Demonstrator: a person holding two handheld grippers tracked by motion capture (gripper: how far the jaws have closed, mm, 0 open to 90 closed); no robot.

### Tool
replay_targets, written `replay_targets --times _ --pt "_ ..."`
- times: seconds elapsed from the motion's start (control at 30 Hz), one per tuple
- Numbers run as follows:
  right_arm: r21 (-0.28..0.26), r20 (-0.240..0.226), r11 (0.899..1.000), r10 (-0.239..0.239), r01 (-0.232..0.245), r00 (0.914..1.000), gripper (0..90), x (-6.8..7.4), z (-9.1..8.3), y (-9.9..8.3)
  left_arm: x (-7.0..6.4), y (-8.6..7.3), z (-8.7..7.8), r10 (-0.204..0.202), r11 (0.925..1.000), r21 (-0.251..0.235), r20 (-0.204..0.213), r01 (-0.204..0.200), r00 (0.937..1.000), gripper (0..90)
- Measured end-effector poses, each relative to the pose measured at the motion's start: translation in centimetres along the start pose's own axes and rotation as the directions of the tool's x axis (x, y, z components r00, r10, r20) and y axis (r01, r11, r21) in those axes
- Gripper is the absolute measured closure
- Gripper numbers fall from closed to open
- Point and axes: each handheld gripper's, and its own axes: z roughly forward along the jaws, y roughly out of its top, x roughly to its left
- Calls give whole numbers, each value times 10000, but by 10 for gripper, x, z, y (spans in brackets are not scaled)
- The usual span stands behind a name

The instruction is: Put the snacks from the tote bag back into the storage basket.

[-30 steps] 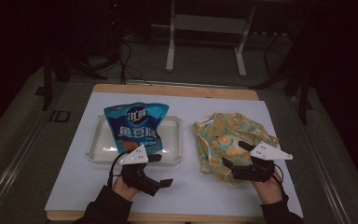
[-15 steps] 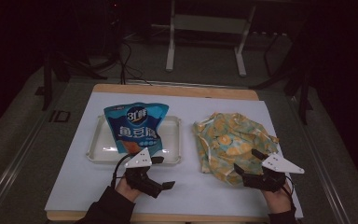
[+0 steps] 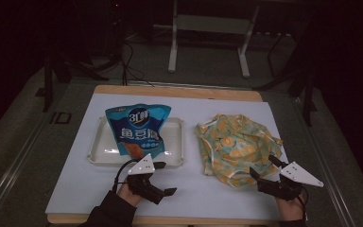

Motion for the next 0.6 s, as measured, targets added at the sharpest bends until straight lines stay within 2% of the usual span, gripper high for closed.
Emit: replay_targets --times 0.3,0.6 --pt "-56 56 10000 -49 49 10000 141 0 0 -1 -3 -1 -2 77 9999 -81 23 -77 10000 31" --pt "2 61 10000 -88 88 9999 141 3 3 -1 -3 -4 -5 -26 9998 -214 58 27 10000 31"
